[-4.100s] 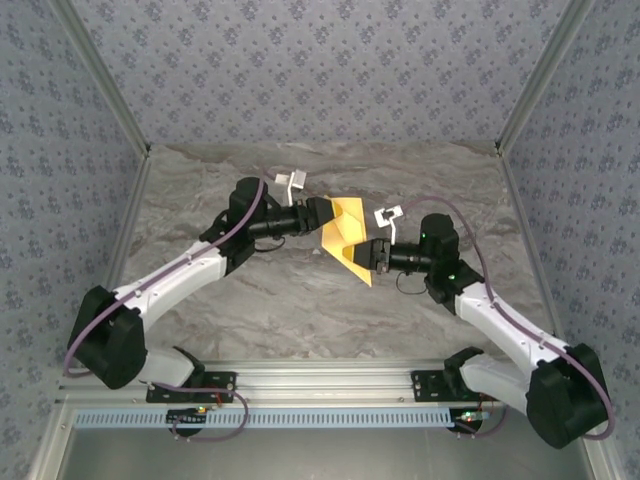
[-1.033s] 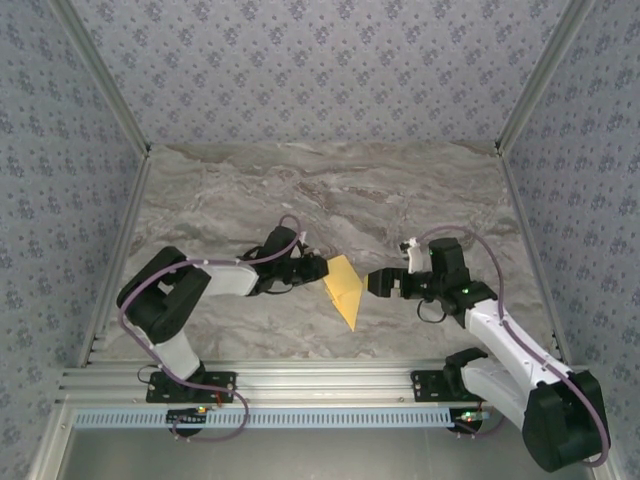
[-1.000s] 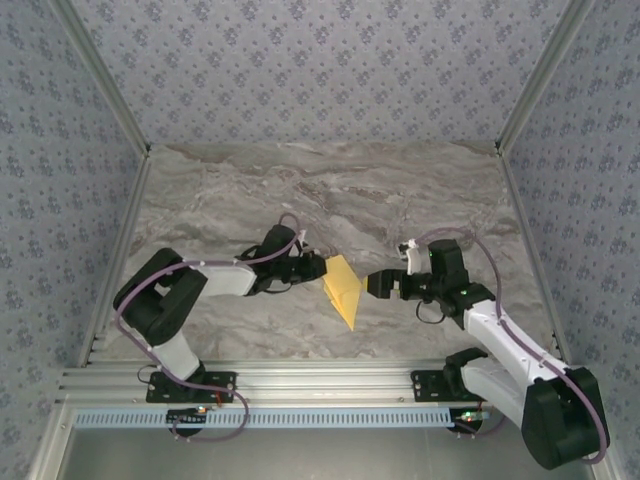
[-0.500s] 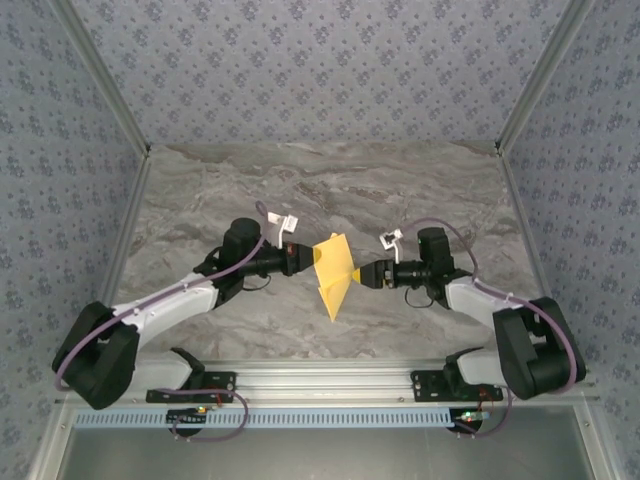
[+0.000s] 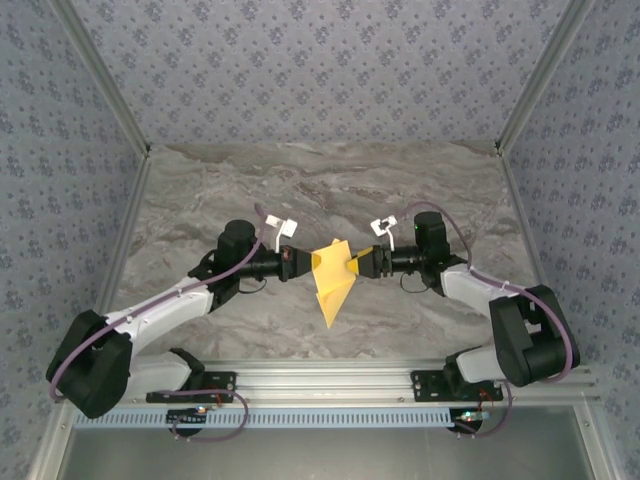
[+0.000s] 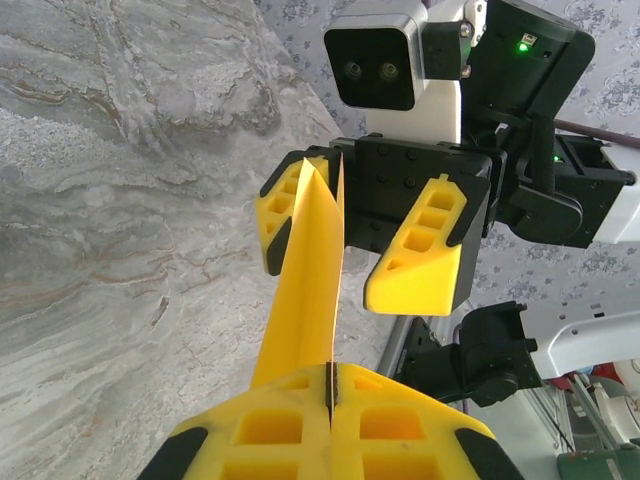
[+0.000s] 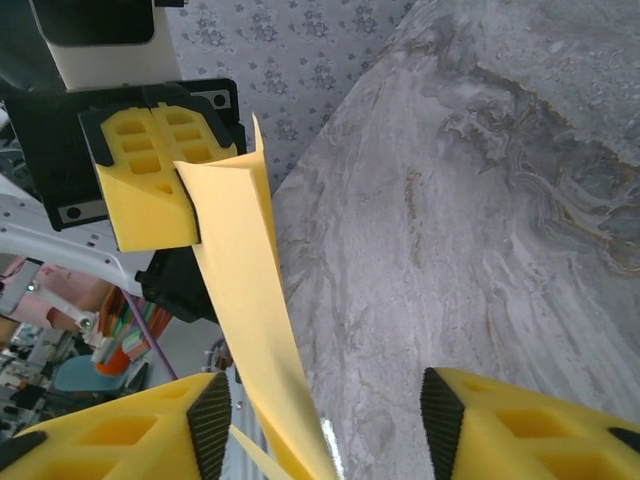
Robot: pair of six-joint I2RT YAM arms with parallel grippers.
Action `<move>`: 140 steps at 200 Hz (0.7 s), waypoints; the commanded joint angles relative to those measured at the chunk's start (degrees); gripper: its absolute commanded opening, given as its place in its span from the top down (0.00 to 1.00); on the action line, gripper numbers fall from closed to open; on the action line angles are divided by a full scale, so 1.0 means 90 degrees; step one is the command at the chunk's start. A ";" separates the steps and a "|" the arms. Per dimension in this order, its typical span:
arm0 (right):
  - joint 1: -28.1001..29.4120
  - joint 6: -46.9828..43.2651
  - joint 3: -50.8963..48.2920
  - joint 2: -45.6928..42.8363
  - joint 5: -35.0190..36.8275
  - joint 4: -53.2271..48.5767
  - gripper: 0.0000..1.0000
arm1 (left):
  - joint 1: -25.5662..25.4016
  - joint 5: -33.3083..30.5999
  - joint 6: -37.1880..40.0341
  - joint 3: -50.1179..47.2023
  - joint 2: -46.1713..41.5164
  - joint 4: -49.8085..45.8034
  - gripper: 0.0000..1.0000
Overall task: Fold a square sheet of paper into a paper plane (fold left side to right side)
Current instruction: Place the paper at the center of the table.
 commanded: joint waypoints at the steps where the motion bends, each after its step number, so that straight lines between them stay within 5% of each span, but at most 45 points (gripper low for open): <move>1: 0.0059 -0.0220 0.0236 0.0047 -0.0268 -0.0218 0.55 | 0.0038 0.0210 0.0168 0.0045 -0.0022 0.0167 1.00; 31: 0.0080 -0.0497 0.0319 0.0050 -0.0151 -0.0830 0.88 | 0.0048 0.0206 0.0191 0.0069 0.0191 0.0183 1.00; 66: -0.0005 -0.0605 0.0228 0.0036 0.0526 -0.1633 0.99 | 0.0212 0.0051 0.0350 0.0131 0.0616 -0.0003 0.99; 102: -0.0021 -0.0189 0.0112 0.0106 0.1365 -0.2362 1.00 | 0.0285 -0.0256 0.0875 0.0544 0.1348 -0.0698 0.56; 140: -0.0045 0.0835 -0.0062 0.0058 0.2276 -0.2615 1.00 | 0.0300 -0.1335 0.1572 0.0954 0.1023 -0.2102 0.44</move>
